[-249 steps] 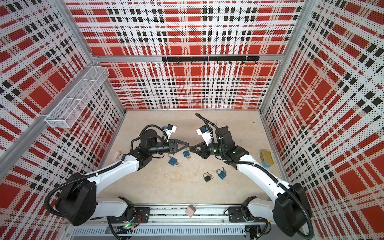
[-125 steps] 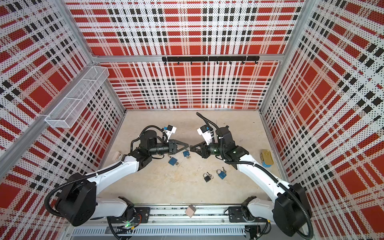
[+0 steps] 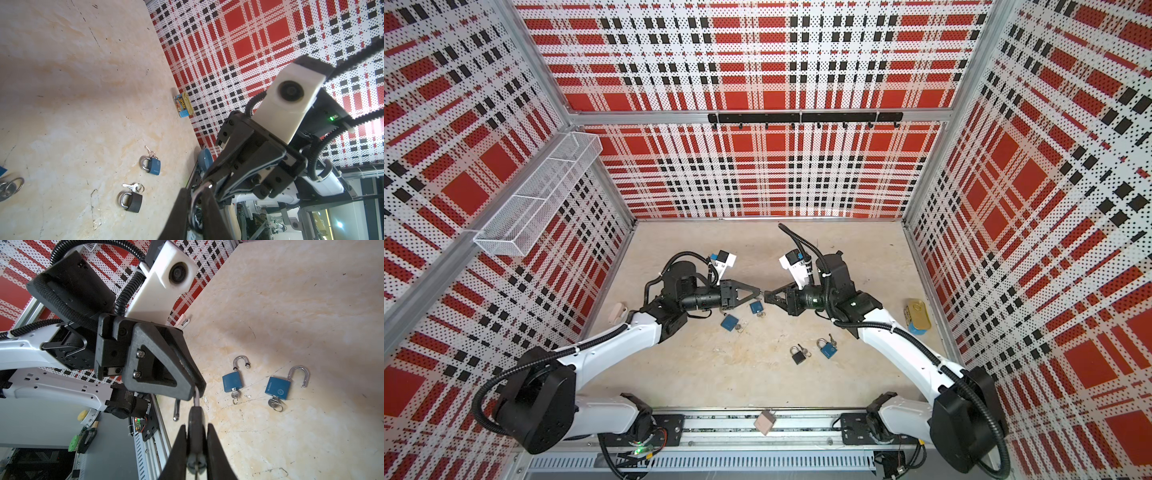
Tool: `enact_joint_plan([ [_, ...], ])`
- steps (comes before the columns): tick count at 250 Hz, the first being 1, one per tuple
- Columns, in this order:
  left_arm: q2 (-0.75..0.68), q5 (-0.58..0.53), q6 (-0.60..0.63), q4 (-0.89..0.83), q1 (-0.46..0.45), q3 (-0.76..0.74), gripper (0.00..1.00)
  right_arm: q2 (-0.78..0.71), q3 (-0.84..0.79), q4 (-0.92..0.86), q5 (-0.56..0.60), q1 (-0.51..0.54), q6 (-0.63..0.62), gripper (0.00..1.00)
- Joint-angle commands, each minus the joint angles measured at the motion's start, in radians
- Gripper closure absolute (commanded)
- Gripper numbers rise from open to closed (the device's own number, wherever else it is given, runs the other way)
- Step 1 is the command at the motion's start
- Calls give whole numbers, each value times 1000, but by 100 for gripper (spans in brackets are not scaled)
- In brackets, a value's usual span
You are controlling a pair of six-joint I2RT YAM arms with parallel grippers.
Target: Lock with the key
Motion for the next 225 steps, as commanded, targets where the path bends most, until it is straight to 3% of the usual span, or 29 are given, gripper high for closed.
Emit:
enact_joint_plan([
  [1, -11, 18, -6, 17, 7, -23, 84, -18, 43, 88, -24, -4, 1, 100],
  [73, -4, 27, -15, 33, 7, -30, 85, -22, 44, 98, -32, -6, 10, 100],
  [114, 6, 27, -22, 51, 8, -32, 100, -21, 44, 126, -71, -5, 41, 100],
  [225, 28, -14, 31, 54, 6, -41, 100, -12, 44, 246, -216, -14, 185, 100],
])
